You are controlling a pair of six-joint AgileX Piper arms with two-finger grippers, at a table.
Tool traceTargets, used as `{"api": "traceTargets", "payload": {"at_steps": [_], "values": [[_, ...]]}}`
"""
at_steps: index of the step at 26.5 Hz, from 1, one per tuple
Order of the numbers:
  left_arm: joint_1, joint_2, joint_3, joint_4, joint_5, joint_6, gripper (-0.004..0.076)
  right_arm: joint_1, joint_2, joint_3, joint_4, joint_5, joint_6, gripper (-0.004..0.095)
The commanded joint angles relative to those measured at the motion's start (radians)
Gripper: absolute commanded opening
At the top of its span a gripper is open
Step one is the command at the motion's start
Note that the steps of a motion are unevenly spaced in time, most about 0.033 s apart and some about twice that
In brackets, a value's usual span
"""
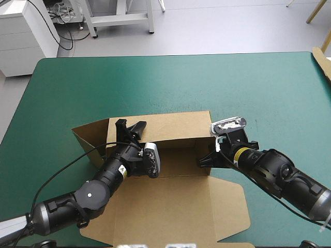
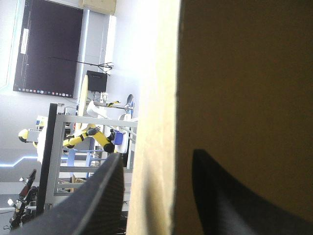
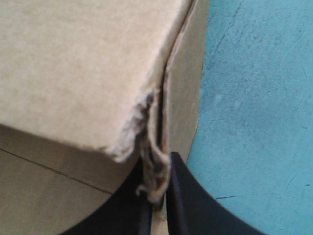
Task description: Fold the box
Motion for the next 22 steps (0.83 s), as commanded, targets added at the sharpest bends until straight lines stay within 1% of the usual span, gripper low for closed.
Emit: {"api": "traceTargets", "payload": {"at_steps": [1,4,10,14,18,19,20,21,22], "values": [[-0.011,-0.032,-0.025,0.009,0.030,-0.015,0.0362,0.001,-0.021,-0.030,-0.054,-0.081,0.052,-0.0018],[-0.060,-0.067,-0.025,-0.042,0.059,-0.015,0.0362,0.001,-0.012,-0.030,-0.097,-0.081,0.096,-0.0018],[-0.211,-0.124,-0.028,-0.097,0.173,-0.007,0.0362,0.001,0.048,-0.032,-0.111,-0.081,0.096,-0.0018],[-0.320,-0.139,-0.036,-0.179,0.249,0.104,0.0362,-0.002,0.095,-0.064,-0.127,-0.081,0.098,-0.0018],[-0.414,-0.139,-0.036,-0.211,0.383,0.119,0.0362,-0.002,0.130,-0.120,-0.142,-0.077,0.098,-0.0018],[-0.453,-0.139,-0.047,-0.207,0.432,0.119,0.0361,-0.002,0.142,-0.145,-0.146,-0.065,0.094,-0.0020],[-0.470,-0.139,-0.060,-0.219,0.453,0.119,0.0361,-0.002,0.150,-0.157,-0.148,-0.048,0.090,-0.0020],[-0.487,-0.139,-0.103,-0.260,0.471,0.119,0.0361,-0.002,0.155,-0.178,-0.149,-0.007,0.087,-0.0020],[-0.487,-0.139,-0.125,-0.282,0.471,0.122,0.0361,-0.002,0.157,-0.188,-0.149,0.009,0.087,-0.0020]]}}
